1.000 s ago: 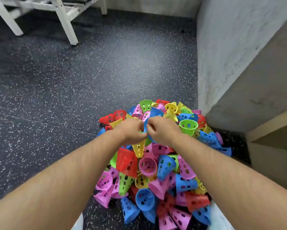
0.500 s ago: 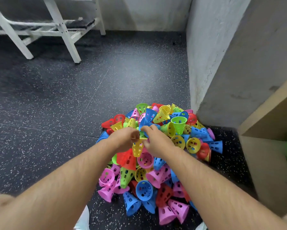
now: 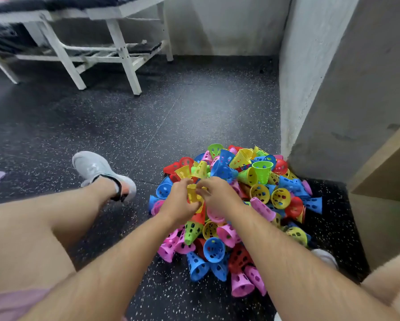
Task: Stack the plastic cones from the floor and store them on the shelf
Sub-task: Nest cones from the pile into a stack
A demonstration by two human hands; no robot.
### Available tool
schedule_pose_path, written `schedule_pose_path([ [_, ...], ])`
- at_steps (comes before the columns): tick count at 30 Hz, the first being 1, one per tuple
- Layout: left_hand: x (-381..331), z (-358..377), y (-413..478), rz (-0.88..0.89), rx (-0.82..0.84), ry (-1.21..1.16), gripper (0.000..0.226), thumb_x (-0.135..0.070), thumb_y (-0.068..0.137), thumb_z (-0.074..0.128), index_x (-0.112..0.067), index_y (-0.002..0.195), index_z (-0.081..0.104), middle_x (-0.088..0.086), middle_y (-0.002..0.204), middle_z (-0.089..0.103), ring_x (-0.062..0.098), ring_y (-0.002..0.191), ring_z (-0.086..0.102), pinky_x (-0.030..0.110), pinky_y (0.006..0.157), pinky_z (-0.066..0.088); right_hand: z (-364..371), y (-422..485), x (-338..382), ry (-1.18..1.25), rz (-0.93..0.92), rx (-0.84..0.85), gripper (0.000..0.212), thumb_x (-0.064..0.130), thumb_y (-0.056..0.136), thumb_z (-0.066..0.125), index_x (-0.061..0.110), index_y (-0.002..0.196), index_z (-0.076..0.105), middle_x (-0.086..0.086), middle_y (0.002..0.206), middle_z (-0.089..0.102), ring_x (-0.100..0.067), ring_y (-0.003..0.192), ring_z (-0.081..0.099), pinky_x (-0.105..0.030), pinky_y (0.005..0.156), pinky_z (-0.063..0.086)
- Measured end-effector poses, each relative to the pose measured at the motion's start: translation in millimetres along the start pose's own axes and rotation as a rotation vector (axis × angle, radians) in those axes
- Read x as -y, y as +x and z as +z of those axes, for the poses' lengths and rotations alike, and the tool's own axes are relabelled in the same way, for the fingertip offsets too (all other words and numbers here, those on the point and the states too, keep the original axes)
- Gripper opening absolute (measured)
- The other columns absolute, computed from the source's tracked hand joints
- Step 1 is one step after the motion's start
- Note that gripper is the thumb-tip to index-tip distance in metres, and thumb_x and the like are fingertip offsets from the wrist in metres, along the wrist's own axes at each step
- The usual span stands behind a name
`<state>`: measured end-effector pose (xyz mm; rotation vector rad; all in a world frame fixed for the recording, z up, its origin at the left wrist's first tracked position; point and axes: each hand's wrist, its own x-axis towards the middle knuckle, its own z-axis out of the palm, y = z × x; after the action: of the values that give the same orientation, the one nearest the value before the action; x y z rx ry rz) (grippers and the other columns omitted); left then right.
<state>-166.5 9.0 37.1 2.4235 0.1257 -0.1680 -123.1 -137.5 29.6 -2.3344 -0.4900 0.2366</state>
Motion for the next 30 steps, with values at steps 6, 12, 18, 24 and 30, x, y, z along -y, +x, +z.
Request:
schedule_pose_path([
  [6,41.4,9.5,-4.1,-0.154,-0.013,-0.112,0.087,-0.036,0.087,0.075,-0.014,0.156,0.028,0.01,0.133,0.06,0.026,0.122,0.057,0.034,0.097,0.047,33.9,-4.9,1.3,0.031,0.006,0.004,0.021,0.029,0.097,0.063,0.019,0.112,0.073,-0.001,0.109,0.064,-0.016,0.1,0.059,-0.031,0.09,0.047],
  [12,75.5,18.7,-7.7,-0.177,0.086,-0.264,0.089,-0.04,0.081,0.077,-0.019,0.154,0.031,0.004,0.134,0.062,0.02,0.112,0.064,0.044,0.099,0.053,55.2,-17.5,5.4,0.023,-0.009,0.025,0.018,0.031,0.094,0.065,0.021,0.105,0.076,0.008,0.099,0.069,-0.007,0.092,0.06,-0.025,0.081,0.046],
  [18,75.6,27.6,-13.7,-0.252,0.055,-0.411,0.089,-0.032,0.087,0.081,-0.021,0.156,0.025,-0.016,0.103,0.055,0.001,0.086,0.055,0.015,0.064,0.039,65.0,-33.3,18.1,0.114,0.087,-0.007,0.017,0.032,0.093,0.064,0.026,0.102,0.077,0.015,0.093,0.072,0.0,0.086,0.064,-0.027,0.081,0.053],
  [24,81.6,39.2,-6.5,-0.331,-0.007,-0.449,0.077,-0.022,0.079,0.076,-0.024,0.144,0.036,-0.004,0.099,0.065,0.018,0.083,0.067,0.035,0.068,0.056,72.2,-22.7,8.1,0.156,0.124,0.059,0.026,0.044,0.096,0.049,0.035,0.113,0.066,0.015,0.099,0.069,-0.003,0.09,0.064,-0.036,0.083,0.055],
  [30,98.5,35.8,34.8,-0.28,-0.068,-0.318,0.064,-0.036,0.076,0.083,-0.029,0.125,0.042,-0.009,0.101,0.063,0.005,0.086,0.062,0.023,0.065,0.046,94.2,27.6,-19.5,0.159,0.106,0.028,0.029,0.03,0.104,0.042,0.019,0.121,0.063,0.005,0.112,0.063,-0.009,0.105,0.056,-0.034,0.094,0.048],
])
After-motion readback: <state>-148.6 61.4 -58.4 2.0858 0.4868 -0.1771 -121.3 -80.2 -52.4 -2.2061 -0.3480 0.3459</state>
